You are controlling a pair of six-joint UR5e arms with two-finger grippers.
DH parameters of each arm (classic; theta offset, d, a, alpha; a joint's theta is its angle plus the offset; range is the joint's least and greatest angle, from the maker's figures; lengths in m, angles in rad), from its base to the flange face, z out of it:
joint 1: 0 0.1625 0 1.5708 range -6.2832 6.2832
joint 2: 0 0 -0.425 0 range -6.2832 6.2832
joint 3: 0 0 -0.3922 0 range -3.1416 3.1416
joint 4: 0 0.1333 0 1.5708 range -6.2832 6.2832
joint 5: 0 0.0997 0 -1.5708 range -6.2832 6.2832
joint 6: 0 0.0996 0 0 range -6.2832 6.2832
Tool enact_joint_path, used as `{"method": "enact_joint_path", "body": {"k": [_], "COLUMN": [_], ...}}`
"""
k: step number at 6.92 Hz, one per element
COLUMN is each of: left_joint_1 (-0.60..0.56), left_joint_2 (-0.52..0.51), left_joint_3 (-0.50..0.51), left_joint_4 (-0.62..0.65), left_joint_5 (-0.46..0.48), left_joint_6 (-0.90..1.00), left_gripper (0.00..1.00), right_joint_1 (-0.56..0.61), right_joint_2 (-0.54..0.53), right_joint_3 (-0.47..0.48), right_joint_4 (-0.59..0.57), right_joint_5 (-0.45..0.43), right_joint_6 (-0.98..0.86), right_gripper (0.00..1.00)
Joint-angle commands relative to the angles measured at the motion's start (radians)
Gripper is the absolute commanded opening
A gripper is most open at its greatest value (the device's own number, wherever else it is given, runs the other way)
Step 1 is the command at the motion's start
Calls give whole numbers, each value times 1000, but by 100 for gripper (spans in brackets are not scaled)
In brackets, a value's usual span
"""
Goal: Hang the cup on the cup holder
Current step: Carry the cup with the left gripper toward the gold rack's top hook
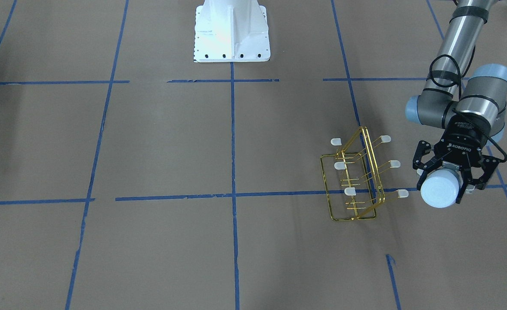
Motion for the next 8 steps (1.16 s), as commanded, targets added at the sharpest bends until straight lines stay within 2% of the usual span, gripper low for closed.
{"method": "enact_joint_path", "body": {"k": [1,8], "left_joint_1": [31,59], "left_joint_2": [5,-11], "left_joint_3": [17,23], "left_joint_4": [4,68], "left_joint_5": [44,67], "left_joint_6": [-113,-184], "left_gripper": [5,5], "right_joint_1": [0,0], "right_joint_2": [0,0], "right_joint_3": [0,0], "right_joint_4": [0,0], "right_joint_5": [0,0], "right_joint_6": [0,0], "right_gripper": [100,100]}}
